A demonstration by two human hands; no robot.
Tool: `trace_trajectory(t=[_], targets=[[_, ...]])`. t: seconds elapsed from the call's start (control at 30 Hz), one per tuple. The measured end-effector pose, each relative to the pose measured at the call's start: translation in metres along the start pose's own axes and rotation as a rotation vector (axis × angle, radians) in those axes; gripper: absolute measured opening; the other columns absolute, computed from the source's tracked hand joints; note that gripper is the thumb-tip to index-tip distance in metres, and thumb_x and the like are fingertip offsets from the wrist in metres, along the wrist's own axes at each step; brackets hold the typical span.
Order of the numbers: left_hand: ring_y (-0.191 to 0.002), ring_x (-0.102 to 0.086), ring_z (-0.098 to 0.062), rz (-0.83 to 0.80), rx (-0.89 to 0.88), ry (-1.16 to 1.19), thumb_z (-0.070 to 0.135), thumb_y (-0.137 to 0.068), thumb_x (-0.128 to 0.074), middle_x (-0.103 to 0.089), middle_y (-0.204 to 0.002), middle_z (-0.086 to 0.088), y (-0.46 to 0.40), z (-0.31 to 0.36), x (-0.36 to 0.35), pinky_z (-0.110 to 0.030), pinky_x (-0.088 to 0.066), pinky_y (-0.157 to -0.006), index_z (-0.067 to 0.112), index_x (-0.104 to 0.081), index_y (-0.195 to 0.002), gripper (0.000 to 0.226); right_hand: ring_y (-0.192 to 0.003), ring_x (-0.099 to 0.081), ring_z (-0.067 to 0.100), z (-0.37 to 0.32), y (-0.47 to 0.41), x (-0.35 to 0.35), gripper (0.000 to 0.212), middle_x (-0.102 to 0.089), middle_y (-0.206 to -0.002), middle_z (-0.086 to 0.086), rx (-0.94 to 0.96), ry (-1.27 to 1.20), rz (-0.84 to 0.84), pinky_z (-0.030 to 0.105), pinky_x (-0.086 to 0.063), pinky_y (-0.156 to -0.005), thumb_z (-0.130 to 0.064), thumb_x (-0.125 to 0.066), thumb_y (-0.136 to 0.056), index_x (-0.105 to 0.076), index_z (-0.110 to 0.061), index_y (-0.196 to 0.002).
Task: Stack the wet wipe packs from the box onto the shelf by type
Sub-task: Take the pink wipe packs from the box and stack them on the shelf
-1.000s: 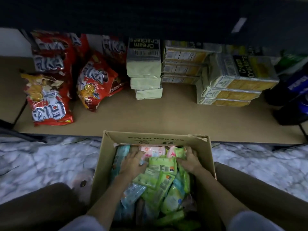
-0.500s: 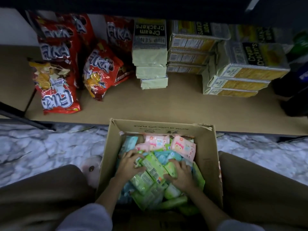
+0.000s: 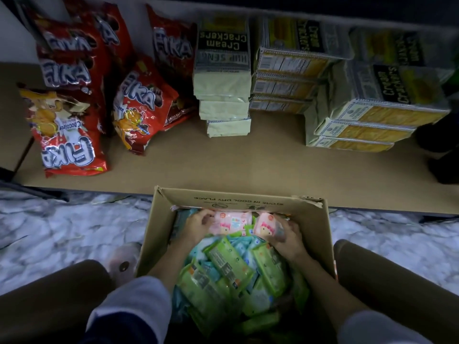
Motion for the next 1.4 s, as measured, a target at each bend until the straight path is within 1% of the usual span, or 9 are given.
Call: trace_trajectory(t=[0.17, 0.23, 0.37, 0.47, 0.73, 0.93, 1.03, 1.2, 1.4], targets=[[-0.100, -0.052, -0.022, -0.087, 0.064, 0.072, -0.009, -0.085, -0.056, -0.058, -0.111, -0.014, -0.026, -0.023, -0.012, -0.008, -0.045, -0.064, -0.004, -0.058, -0.113, 0.028, -0.141, -0.014, 0.031, 0.004, -0.020, -0.012, 0.069, -0.017, -0.154, 0.010, 0.060, 0.281, -0.094, 0.033, -0.012, -0.112, -0.040, -0.055, -0.090, -0.017, -0.036, -0.147], [-0.104, -0.053, -0.024, -0.135, 0.068, 0.038, -0.009, -0.084, -0.056, -0.056, -0.120, -0.019, -0.029, -0.030, -0.016, -0.023, -0.046, -0.074, 0.001, -0.056, -0.117, 0.034, -0.135, -0.019, 0.034, 0.003, -0.021, -0.010, 0.069, -0.021, -0.152, 0.011, 0.111, 0.430, -0.087, 0.033, -0.015, -0.111, -0.048, -0.049, -0.090, -0.014, -0.036, -0.148], [-0.100, -0.056, -0.033, -0.172, 0.051, -0.125, 0.001, -0.084, -0.060, -0.058, -0.115, -0.024, -0.027, -0.033, -0.022, -0.026, -0.040, -0.075, 0.013, -0.055, -0.110, 0.029, -0.130, -0.031, 0.036, 0.000, -0.019, -0.005, 0.090, -0.031, -0.139, 0.019, 0.086, 0.375, -0.126, 0.032, -0.025, -0.108, -0.071, -0.051, -0.068, -0.023, -0.037, -0.145], [-0.103, -0.057, -0.028, -0.160, 0.032, -0.215, 0.013, -0.085, -0.063, -0.061, -0.111, -0.009, -0.020, -0.027, -0.019, -0.025, -0.040, -0.078, 0.019, -0.053, -0.109, 0.027, -0.126, -0.039, 0.035, 0.000, -0.015, -0.004, 0.077, -0.032, -0.135, 0.017, 0.094, 0.228, -0.113, 0.027, -0.034, -0.099, -0.047, -0.071, -0.076, -0.033, -0.034, -0.142], [-0.103, -0.057, -0.026, -0.129, -0.073, -0.326, 0.003, -0.086, -0.051, -0.063, -0.110, -0.006, 0.012, -0.005, -0.004, -0.030, -0.045, -0.088, 0.034, -0.059, -0.102, 0.035, -0.112, -0.057, 0.027, -0.001, 0.006, 0.006, 0.058, -0.056, -0.131, 0.005, 0.106, -0.009, -0.102, 0.030, -0.047, -0.092, -0.013, -0.066, -0.083, -0.044, -0.026, -0.135], [-0.070, -0.058, -0.009, 0.062, -0.208, -0.198, -0.012, -0.082, -0.053, -0.061, -0.090, -0.004, 0.044, 0.038, 0.037, -0.016, -0.040, -0.053, 0.026, -0.061, -0.095, 0.041, -0.109, -0.056, 0.029, -0.018, 0.034, 0.027, 0.054, -0.061, -0.121, 0.006, 0.194, 0.046, -0.053, 0.028, -0.043, -0.088, -0.014, -0.067, -0.080, -0.047, -0.028, -0.128], [-0.083, -0.061, -0.023, 0.176, -0.264, -0.270, 0.000, -0.085, -0.053, -0.066, -0.091, -0.007, 0.069, 0.068, 0.065, -0.030, -0.047, -0.074, 0.026, -0.061, -0.106, 0.034, -0.109, -0.056, 0.031, -0.030, 0.056, 0.042, 0.054, -0.061, -0.118, 0.006, 0.246, -0.001, -0.016, 0.030, -0.043, -0.087, -0.015, -0.069, -0.078, -0.048, -0.028, -0.126], [-0.083, -0.061, -0.023, 0.217, -0.387, -0.195, 0.007, -0.089, -0.051, -0.065, -0.088, -0.005, 0.116, 0.103, 0.094, -0.030, -0.034, -0.067, 0.045, -0.048, -0.097, 0.039, -0.117, -0.052, 0.025, -0.070, 0.106, 0.078, 0.055, -0.055, -0.128, 0.004, 0.387, -0.131, 0.075, 0.020, -0.039, -0.084, -0.007, -0.070, -0.077, -0.050, -0.020, -0.127], [-0.097, -0.061, -0.021, 0.360, -0.570, -0.052, 0.002, -0.084, -0.061, -0.063, -0.100, 0.002, 0.186, 0.169, 0.139, -0.032, -0.048, -0.080, 0.015, -0.062, -0.099, 0.019, -0.102, -0.058, 0.010, -0.128, 0.196, 0.149, 0.055, -0.056, -0.119, -0.018, 0.636, -0.342, 0.276, 0.016, -0.046, -0.082, -0.004, -0.073, -0.076, -0.052, -0.038, -0.113]])
Point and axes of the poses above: each hand's wrist, its own y-axis away from the middle knuckle, its own x-axis out of the back of the hand, z = x × y, the point moved 6 cm from there along -y, towards the middle knuckle
